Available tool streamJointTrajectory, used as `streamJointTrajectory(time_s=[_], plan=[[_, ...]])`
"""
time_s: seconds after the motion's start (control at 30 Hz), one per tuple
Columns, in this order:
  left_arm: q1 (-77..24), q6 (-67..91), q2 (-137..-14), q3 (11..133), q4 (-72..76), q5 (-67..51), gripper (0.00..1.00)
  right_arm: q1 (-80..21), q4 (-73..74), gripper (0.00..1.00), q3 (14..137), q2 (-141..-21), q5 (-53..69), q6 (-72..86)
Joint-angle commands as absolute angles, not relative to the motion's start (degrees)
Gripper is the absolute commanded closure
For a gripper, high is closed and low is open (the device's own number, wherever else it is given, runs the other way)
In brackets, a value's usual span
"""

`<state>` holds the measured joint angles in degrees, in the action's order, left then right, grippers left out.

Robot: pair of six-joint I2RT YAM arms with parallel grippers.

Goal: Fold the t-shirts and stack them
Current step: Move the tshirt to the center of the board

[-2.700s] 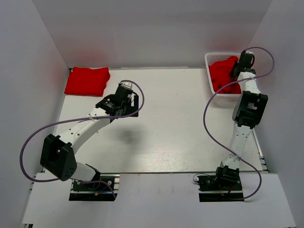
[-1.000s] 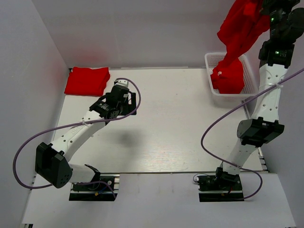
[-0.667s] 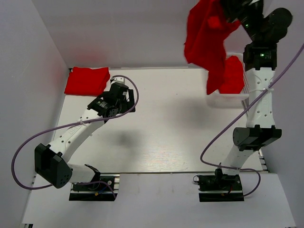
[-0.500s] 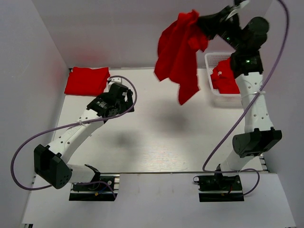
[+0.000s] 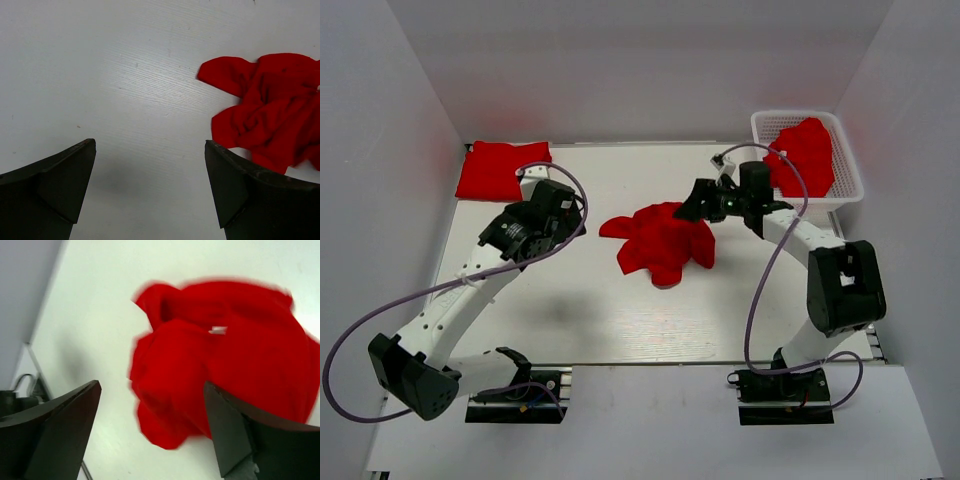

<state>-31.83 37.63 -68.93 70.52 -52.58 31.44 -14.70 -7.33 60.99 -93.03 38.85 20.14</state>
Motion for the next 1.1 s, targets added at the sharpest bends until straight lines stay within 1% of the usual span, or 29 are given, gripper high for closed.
streamJointTrajectory(time_s=[0.0,0.07,0.1,0.13,0.17,0.2,0.27,0.33,0.37,0.43,0.47,0.53,0.6,0.67,0.9,0.93,1.07], plan=[[-31.6,38.5,-66.7,69.9,-53.3,31.1,0.00,-15.6,2.1,0.09,61.9,-93.1,31.8,14.5],[-31.6,36.7,-67.2,69.9,-53.3,29.8,0.00,-15.6,3.6,0.09,61.4,-92.2,30.4,13.3],[-31.6,36.1,-67.8,69.9,-53.3,28.6,0.00,-15.6,3.4,0.09,60.8,-89.3,29.5,13.5],[-31.6,36.1,-68.5,69.9,-53.3,27.9,0.00,-15.6,3.3,0.09,60.6,-88.3,25.6,13.7],[-31.6,35.5,-68.5,69.9,-53.3,27.9,0.00,-15.6,3.3,0.09,60.1,-87.2,24.4,14.1],[-31.6,35.5,-69.0,69.9,-53.3,27.2,0.00,-15.6,4.0,0.09,59.8,-83.5,21.6,14.6],[-31.6,35.5,-69.0,69.3,-53.3,26.3,0.00,-15.4,4.8,0.09,59.3,-80.4,16.2,15.2],[-31.6,34.9,-69.0,68.8,-52.4,24.4,0.00,-15.6,6.8,0.09,58.3,-76.3,13.3,16.1],[-31.6,34.9,-68.5,68.3,-51.8,23.8,0.00,-15.5,7.5,0.09,57.9,-75.2,8.6,16.3],[-31.6,34.4,-67.9,67.8,-51.0,23.2,0.00,-15.5,10.7,0.09,56.4,-71.0,5.5,16.7],[-31.6,34.4,-67.9,67.8,-50.5,23.2,0.00,-15.2,11.1,0.09,55.9,-70.1,1.1,16.8],[-31.6,33.5,-67.9,67.8,-50.4,22.7,0.00,-15.3,12.7,0.09,54.0,-66.2,-2.3,16.9],[-31.6,32.8,-67.9,67.2,-49.2,20.8,0.00,-15.3,13.8,0.09,52.6,-64.8,-4.3,16.5],[-31.6,32.0,-67.9,66.6,-48.3,19.6,0.00,-15.3,14.6,0.09,52.3,-63.2,-4.4,16.2],[-32.2,30.6,-71.3,66.1,-46.4,18.0,0.00,-15.6,17.3,0.09,52.7,-63.9,-0.6,13.9],[-32.3,29.9,-72.4,66.1,-46.4,17.1,0.00,-15.6,17.5,0.09,52.6,-64.0,2.7,13.8],[-32.3,26.8,-76.4,64.3,-43.0,11.4,0.00,-15.9,18.9,0.09,51.9,-65.3,6.1,12.4]])
